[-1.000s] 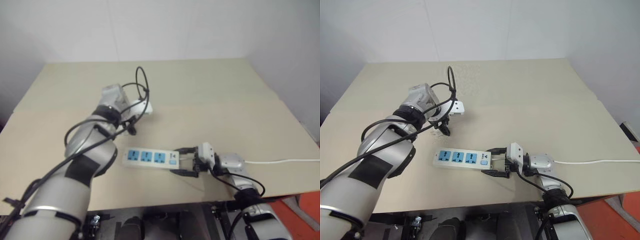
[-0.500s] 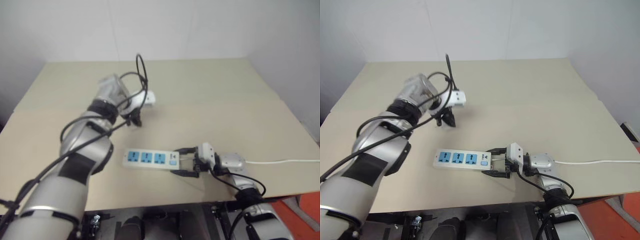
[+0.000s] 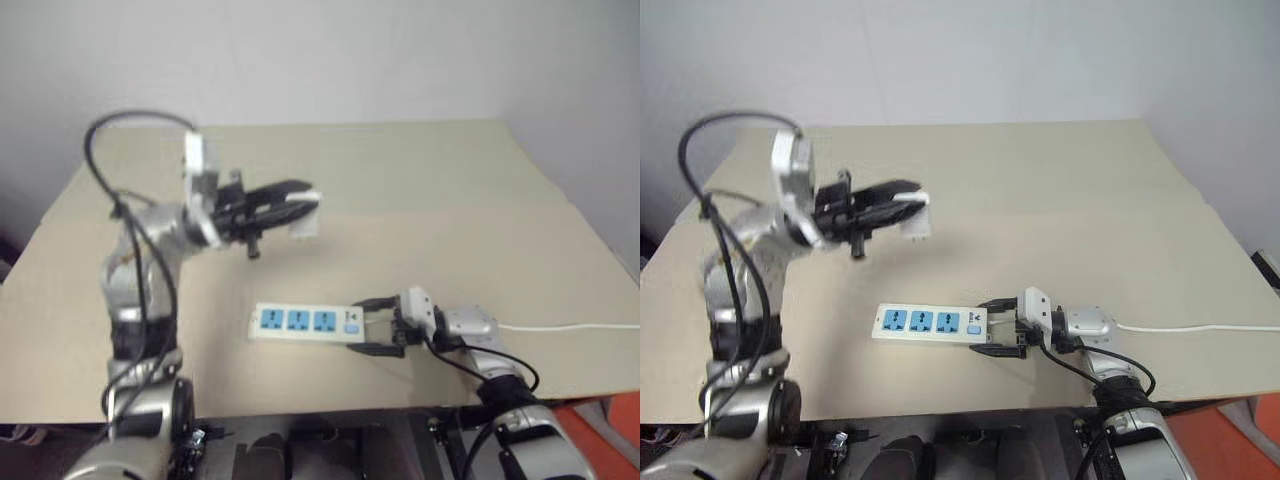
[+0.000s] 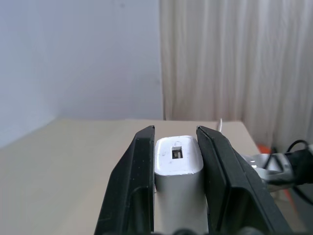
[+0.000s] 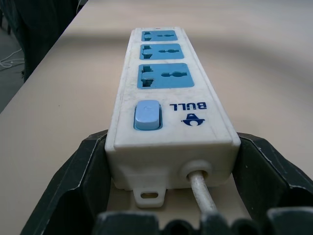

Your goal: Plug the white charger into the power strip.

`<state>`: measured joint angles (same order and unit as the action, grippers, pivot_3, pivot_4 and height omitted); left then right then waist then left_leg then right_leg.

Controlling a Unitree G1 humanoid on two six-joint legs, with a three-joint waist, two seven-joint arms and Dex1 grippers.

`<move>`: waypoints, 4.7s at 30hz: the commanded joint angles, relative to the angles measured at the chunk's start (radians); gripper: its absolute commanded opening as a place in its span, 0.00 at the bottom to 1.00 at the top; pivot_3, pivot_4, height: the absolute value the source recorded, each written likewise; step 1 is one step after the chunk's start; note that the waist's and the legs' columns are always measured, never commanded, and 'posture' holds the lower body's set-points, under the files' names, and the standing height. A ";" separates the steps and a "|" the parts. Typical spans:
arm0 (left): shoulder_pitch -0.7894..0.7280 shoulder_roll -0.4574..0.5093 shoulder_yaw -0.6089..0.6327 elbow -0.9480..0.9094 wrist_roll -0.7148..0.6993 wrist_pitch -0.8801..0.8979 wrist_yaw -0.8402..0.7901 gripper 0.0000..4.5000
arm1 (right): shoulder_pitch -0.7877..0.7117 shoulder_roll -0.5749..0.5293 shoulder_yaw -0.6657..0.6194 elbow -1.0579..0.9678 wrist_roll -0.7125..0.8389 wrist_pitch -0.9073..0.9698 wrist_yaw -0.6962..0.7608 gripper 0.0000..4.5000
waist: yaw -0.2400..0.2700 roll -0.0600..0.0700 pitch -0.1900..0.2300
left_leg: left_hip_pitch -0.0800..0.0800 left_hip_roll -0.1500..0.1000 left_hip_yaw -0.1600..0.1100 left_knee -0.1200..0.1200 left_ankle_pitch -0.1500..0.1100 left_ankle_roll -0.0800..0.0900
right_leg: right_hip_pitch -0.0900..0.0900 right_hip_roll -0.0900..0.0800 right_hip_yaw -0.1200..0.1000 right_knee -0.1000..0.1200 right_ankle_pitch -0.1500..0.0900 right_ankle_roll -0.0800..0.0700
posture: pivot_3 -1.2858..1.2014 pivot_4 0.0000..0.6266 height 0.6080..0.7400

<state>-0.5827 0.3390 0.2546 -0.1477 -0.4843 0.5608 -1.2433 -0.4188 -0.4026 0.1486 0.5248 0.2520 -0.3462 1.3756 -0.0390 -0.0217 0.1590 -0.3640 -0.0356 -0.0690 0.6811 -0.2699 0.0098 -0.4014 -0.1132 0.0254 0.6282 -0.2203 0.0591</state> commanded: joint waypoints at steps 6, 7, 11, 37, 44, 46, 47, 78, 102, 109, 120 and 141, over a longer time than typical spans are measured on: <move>0.154 0.059 -0.050 0.058 -0.144 -0.088 -0.147 0.22 | 0.006 -0.007 0.021 0.058 -0.029 0.006 0.010 0.76 | 0.007 -0.001 0.000 | 0.012 0.001 0.001 -0.001 0.001 -0.001 | 0.013 0.002 0.000 -0.002 0.000 -0.002 | 0.52 0.24 1.00; 0.159 0.078 -0.089 0.087 -0.105 -0.122 -0.167 0.22 | 0.006 -0.006 0.023 0.057 -0.030 0.005 0.010 0.76 | 0.007 -0.001 0.000 | 0.012 0.001 0.001 -0.001 0.001 -0.001 | 0.014 0.002 0.000 -0.002 0.000 -0.002 | 0.52 0.24 1.00; 0.140 0.087 -0.169 0.178 -0.070 -0.232 -0.245 0.22 | 0.003 -0.008 0.024 0.059 -0.032 0.007 0.012 0.76 | 0.005 -0.001 0.000 | 0.012 0.000 0.002 -0.001 0.001 -0.001 | 0.013 0.002 0.000 -0.003 0.000 -0.002 | 0.52 0.24 1.00; 0.013 -0.059 -0.298 0.544 -0.020 -0.482 -0.338 0.22 | 0.043 -0.052 0.043 -0.029 -0.022 0.056 0.043 0.76 | 0.012 -0.001 0.000 | 0.010 0.000 0.002 -0.002 -0.001 0.002 | 0.013 0.002 0.000 -0.007 0.000 -0.001 | 0.52 0.24 1.00; 0.020 -0.075 -0.311 0.555 -0.007 -0.494 -0.334 0.22 | 0.050 -0.059 0.042 -0.050 -0.020 0.073 0.037 0.76 | 0.017 -0.001 0.000 | 0.010 0.001 0.002 -0.003 -0.002 0.003 | 0.013 0.002 0.000 -0.010 0.000 -0.001 | 0.52 0.24 1.00; 0.023 -0.075 -0.313 0.559 -0.004 -0.499 -0.337 0.22 | 0.052 -0.061 0.043 -0.053 -0.021 0.073 0.038 0.76 | 0.018 -0.001 0.000 | 0.009 0.001 0.002 -0.003 -0.002 0.003 | 0.013 0.002 0.000 -0.011 0.000 -0.001 | 0.52 0.24 1.00; 0.027 -0.075 -0.316 0.560 -0.001 -0.504 -0.339 0.22 | 0.052 -0.061 0.043 -0.053 -0.022 0.072 0.036 0.76 | 0.018 -0.001 0.000 | 0.009 0.001 0.003 -0.003 -0.002 0.004 | 0.013 0.002 0.000 -0.012 0.000 -0.001 | 0.52 0.24 1.00; 0.051 -0.082 -0.360 0.642 0.086 -0.610 -0.317 0.22 | 0.053 -0.053 0.044 -0.049 -0.027 0.067 0.023 0.76 | 0.021 -0.001 0.000 | 0.009 0.001 0.004 -0.004 -0.003 0.005 | 0.013 0.002 0.000 -0.015 0.000 -0.001 | 0.52 0.24 1.00; 0.155 0.020 -0.375 0.604 0.109 -0.661 -0.304 0.22 | 0.055 -0.054 0.054 -0.024 -0.037 0.030 0.012 0.76 | 0.013 0.000 -0.001 | 0.011 0.003 0.005 -0.006 -0.004 0.005 | 0.014 0.003 0.000 -0.015 0.000 -0.001 | 0.52 0.24 1.00; 0.155 0.031 -0.434 0.655 0.172 -0.730 -0.274 0.22 | 0.052 -0.057 0.059 -0.020 -0.035 0.024 0.008 0.76 | 0.010 0.003 -0.005 | 0.011 0.003 0.005 -0.006 -0.004 0.005 | 0.014 0.003 0.001 -0.015 0.000 -0.001 | 0.52 0.24 1.00; 0.146 0.043 -0.465 0.736 0.179 -0.734 -0.253 0.22 | 0.046 -0.057 0.062 -0.017 -0.039 0.024 0.000 0.76 | 0.018 0.005 -0.026 | 0.014 0.003 0.006 -0.007 -0.004 0.006 | 0.016 0.003 0.001 -0.015 -0.001 -0.001 | 0.52 0.24 1.00; 0.151 0.056 -0.409 0.616 0.094 -0.669 -0.329 1.00 | 0.044 -0.059 0.071 -0.032 -0.030 0.039 0.004 0.76 | 0.017 0.009 -0.029 | 0.017 0.003 0.011 -0.012 -0.004 0.007 | 0.015 0.003 0.006 -0.016 -0.001 -0.001 | 0.52 0.24 1.00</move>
<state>-0.4581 0.3806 -0.1455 0.4750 -0.3935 -0.1346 -1.5542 -0.3894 -0.4454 0.2000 0.4880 0.2504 -0.3200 1.3575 -0.0216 -0.0130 0.1297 -0.3467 -0.0323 -0.0579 0.6687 -0.2743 0.0164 -0.3862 -0.1098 0.0316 0.6118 -0.2213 0.0583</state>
